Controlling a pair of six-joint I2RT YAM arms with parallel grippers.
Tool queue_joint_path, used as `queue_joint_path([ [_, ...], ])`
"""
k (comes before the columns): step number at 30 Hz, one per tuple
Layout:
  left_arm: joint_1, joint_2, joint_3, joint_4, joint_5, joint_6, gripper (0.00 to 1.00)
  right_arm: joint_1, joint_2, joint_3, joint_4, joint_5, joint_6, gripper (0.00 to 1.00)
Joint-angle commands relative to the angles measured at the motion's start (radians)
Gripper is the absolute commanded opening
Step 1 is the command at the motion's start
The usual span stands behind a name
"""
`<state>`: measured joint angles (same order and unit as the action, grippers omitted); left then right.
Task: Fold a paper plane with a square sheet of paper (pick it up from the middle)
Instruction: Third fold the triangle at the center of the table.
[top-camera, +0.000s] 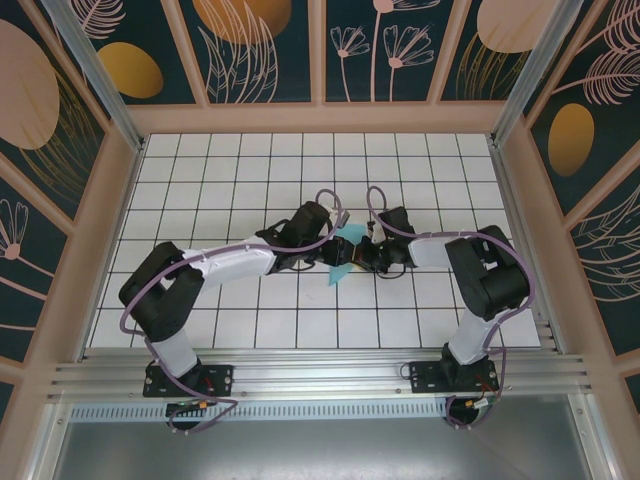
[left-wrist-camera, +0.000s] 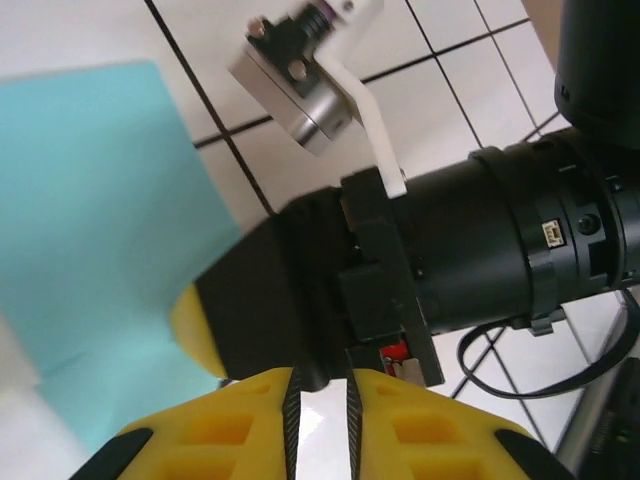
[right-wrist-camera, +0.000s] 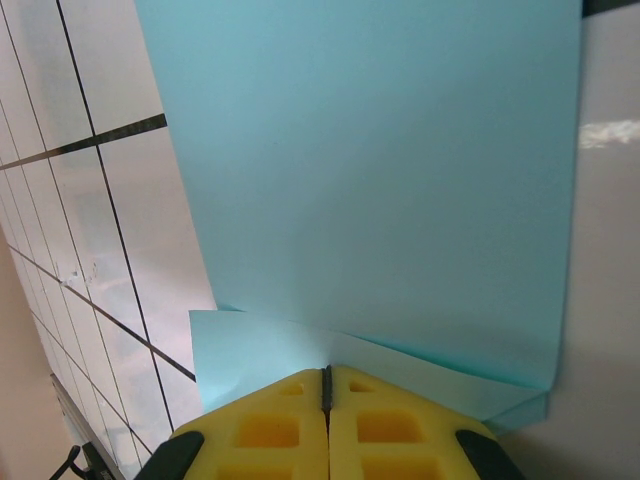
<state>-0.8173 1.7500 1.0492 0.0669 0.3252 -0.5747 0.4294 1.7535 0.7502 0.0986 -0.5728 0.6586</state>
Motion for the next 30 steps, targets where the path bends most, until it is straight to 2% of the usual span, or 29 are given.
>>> queue_joint_path([
  [1,0.004,0.05,-0.022,0.06,0.063,-0.12,0.22,0.002,0.031,-0.028,-0.037,0.083,0.002,0.07],
  [6,0.005,0.107,-0.018,0.05,0.104,-0.157,0.21,0.002,0.038,-0.022,-0.041,0.084,0.002,0.08],
  [10,0.004,0.119,-0.019,0.011,0.079,-0.14,0.22,0.002,0.044,-0.019,-0.04,0.087,0.004,0.08],
  [16,0.006,0.149,-0.004,-0.021,0.113,-0.113,0.24,0.003,0.049,-0.014,-0.047,0.087,0.002,0.08],
  [19,0.006,0.15,-0.003,-0.039,0.117,-0.096,0.22,0.002,0.048,-0.013,-0.05,0.089,0.002,0.08],
  [24,0.006,0.092,-0.043,-0.019,0.075,-0.105,0.06,0.002,0.051,-0.011,-0.051,0.091,0.003,0.07],
  [27,0.006,0.06,-0.06,-0.008,0.051,-0.114,0.01,0.002,0.051,-0.011,-0.053,0.093,0.003,0.07],
  [30,0.006,0.063,-0.057,-0.028,0.063,-0.109,0.0,0.002,0.051,-0.008,-0.058,0.094,0.001,0.07],
])
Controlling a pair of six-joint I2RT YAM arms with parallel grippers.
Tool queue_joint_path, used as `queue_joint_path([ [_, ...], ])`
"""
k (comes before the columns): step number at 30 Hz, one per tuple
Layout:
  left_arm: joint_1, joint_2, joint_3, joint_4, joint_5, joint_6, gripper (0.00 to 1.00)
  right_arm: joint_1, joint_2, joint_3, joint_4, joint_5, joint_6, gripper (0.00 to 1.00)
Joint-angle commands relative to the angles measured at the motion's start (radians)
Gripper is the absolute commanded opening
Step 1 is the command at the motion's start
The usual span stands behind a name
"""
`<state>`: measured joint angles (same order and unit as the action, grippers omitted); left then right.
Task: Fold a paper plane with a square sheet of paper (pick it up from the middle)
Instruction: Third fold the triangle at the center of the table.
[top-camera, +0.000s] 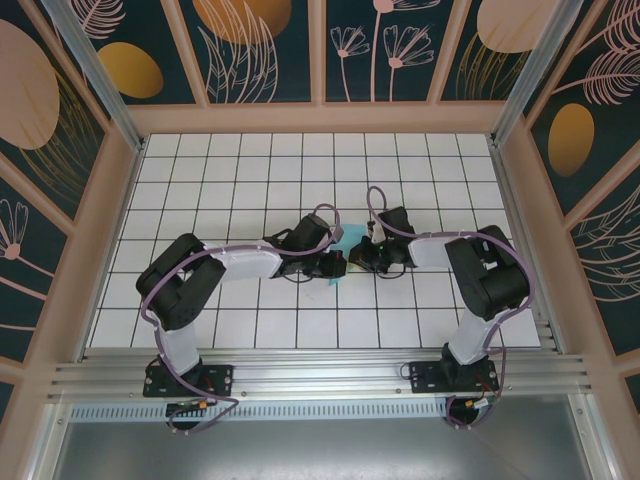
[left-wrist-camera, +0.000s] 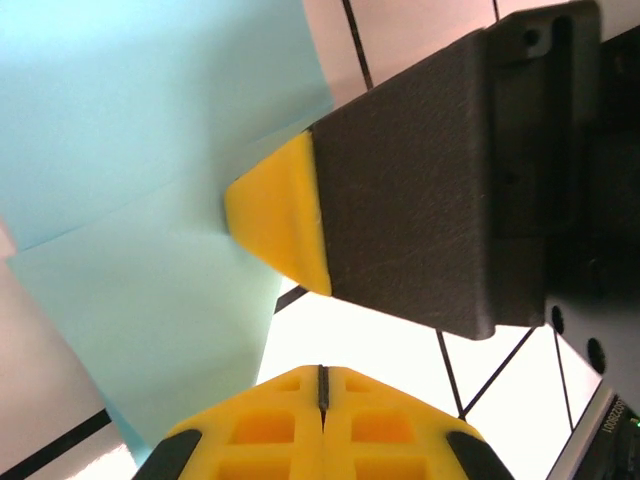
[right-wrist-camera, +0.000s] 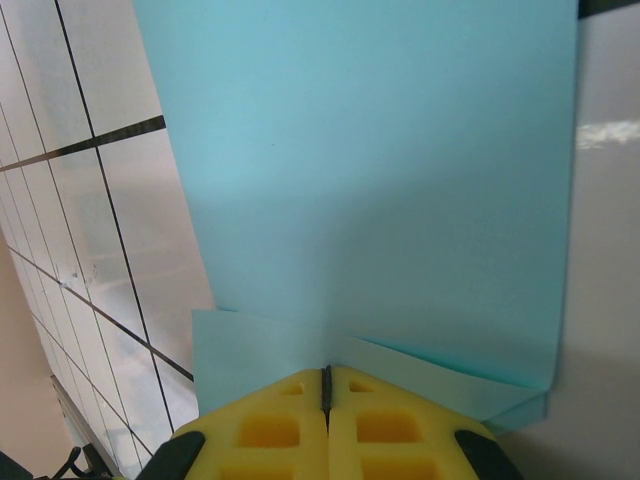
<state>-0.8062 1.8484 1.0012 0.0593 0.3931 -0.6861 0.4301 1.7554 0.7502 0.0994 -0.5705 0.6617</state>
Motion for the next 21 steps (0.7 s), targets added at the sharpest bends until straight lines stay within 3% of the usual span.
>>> queue_joint_path([
  [1,-0.007,-0.034,-0.012,-0.011,0.001,-0.004,0.0,0.001,0.048,-0.01,-0.057,0.092,-0.003,0.07],
  [9,-0.005,0.025,0.02,0.011,0.031,-0.011,0.01,0.001,0.049,-0.009,-0.058,0.092,-0.004,0.07],
  [21,-0.005,0.051,0.0,-0.034,-0.054,-0.005,0.03,0.001,0.047,-0.005,-0.063,0.09,-0.007,0.07],
])
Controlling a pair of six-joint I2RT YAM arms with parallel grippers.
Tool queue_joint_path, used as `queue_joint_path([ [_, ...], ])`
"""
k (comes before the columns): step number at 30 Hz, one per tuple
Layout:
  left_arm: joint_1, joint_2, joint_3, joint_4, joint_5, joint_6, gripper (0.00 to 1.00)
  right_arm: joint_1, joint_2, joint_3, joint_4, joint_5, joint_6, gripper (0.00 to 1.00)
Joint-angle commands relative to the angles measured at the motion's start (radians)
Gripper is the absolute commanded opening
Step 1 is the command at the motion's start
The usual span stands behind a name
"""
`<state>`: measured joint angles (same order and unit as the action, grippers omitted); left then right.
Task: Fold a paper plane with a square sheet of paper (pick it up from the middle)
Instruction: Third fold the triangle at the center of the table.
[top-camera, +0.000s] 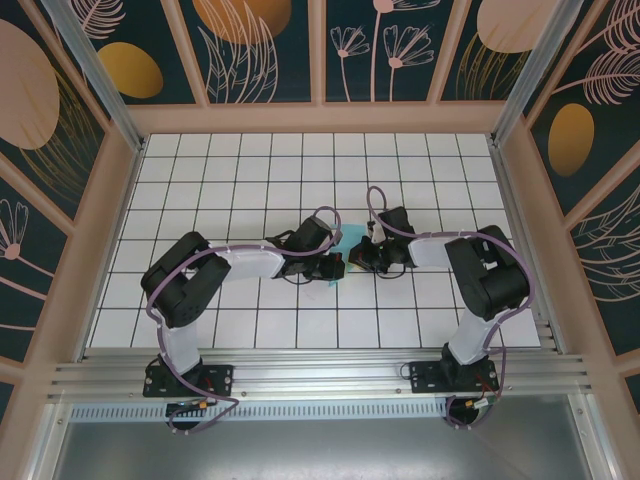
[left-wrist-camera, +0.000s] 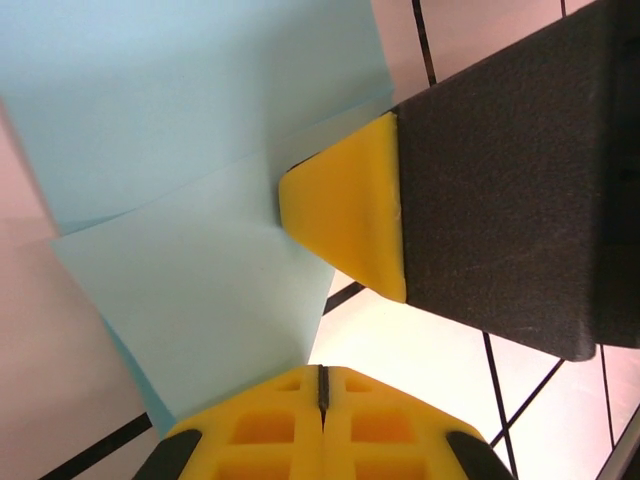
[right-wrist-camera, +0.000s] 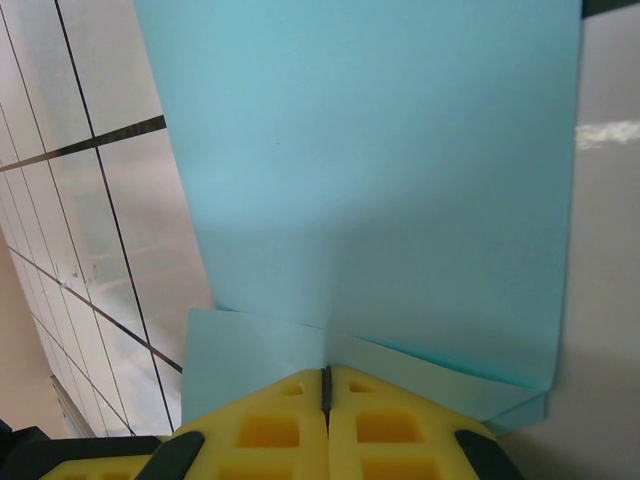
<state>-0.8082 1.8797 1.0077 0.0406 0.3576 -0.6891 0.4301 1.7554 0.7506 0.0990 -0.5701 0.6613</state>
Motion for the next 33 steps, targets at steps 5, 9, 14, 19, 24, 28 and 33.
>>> queue_joint_path([
  [5,-0.005,0.025,-0.028,-0.004,-0.008,-0.004,0.03,0.001,0.052,-0.001,-0.071,0.094,-0.009,0.08],
  [9,-0.005,0.031,-0.055,0.019,0.022,-0.011,0.04,0.001,0.055,0.0,-0.073,0.101,-0.01,0.07],
  [14,-0.004,0.034,-0.067,-0.001,-0.013,-0.002,0.04,0.002,0.052,-0.003,-0.076,0.104,-0.011,0.07],
  [19,-0.004,0.006,-0.069,-0.051,-0.077,0.034,0.05,0.002,0.062,-0.007,-0.082,0.112,-0.013,0.08],
  [24,-0.004,-0.012,-0.077,-0.053,-0.045,0.036,0.05,0.003,0.07,-0.004,-0.086,0.123,-0.015,0.07],
  [28,-0.005,-0.035,-0.087,-0.072,-0.04,0.029,0.05,0.002,0.077,0.0,-0.096,0.135,-0.017,0.07],
  [33,-0.005,-0.052,-0.137,-0.07,-0.033,0.026,0.05,0.002,0.074,0.001,-0.107,0.147,-0.023,0.07],
])
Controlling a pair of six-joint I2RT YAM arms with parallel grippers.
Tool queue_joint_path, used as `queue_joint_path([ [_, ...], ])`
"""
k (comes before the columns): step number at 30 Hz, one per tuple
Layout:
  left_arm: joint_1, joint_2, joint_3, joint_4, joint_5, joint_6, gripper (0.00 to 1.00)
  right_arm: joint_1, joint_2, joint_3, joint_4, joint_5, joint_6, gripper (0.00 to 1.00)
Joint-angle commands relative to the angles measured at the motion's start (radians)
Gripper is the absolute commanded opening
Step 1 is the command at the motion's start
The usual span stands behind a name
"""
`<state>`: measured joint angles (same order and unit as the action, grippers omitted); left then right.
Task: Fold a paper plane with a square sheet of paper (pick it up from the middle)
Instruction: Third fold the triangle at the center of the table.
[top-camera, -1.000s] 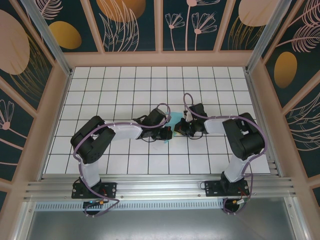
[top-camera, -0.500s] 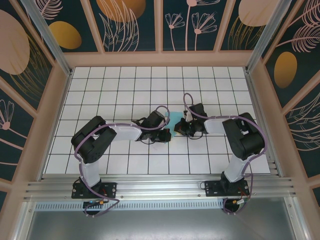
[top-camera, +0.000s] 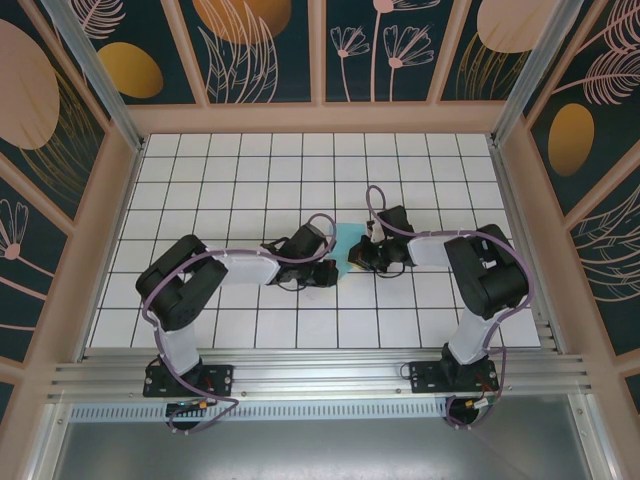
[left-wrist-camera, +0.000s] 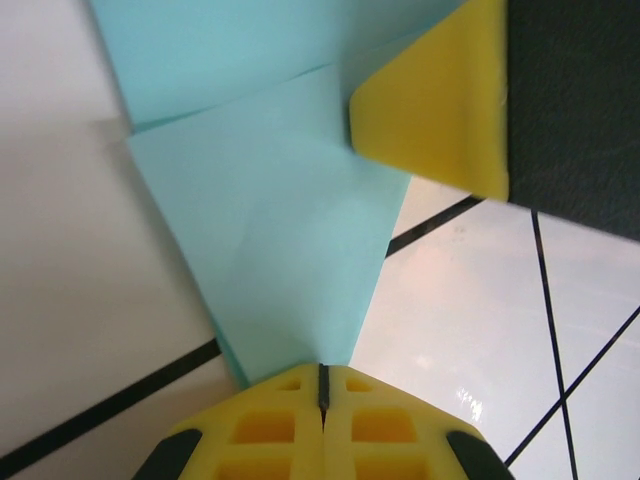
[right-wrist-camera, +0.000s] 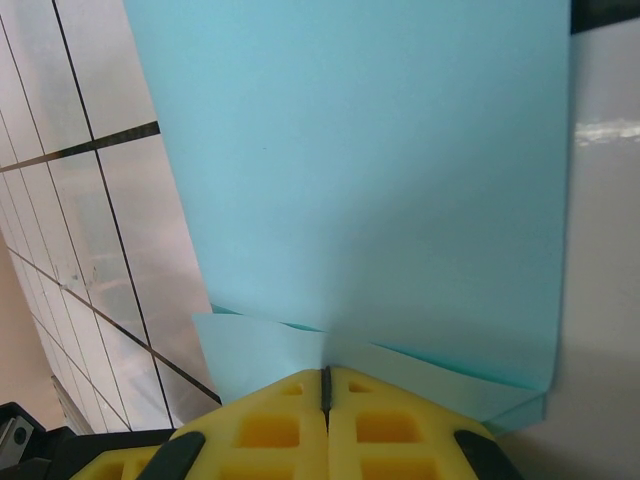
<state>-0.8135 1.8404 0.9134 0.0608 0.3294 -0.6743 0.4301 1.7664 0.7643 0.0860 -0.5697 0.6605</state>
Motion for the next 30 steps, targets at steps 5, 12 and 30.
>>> queue_joint_path([
  [5,0.002,-0.02,-0.049,-0.133,-0.033,0.027,0.05,0.001,0.066,-0.007,-0.098,0.146,-0.024,0.07],
  [12,0.001,-0.111,-0.056,-0.166,-0.08,0.032,0.06,0.001,0.069,-0.003,-0.103,0.145,-0.027,0.07],
  [30,0.002,-0.09,0.043,-0.011,0.031,-0.052,0.15,0.004,0.053,0.013,-0.109,0.143,-0.008,0.07],
])
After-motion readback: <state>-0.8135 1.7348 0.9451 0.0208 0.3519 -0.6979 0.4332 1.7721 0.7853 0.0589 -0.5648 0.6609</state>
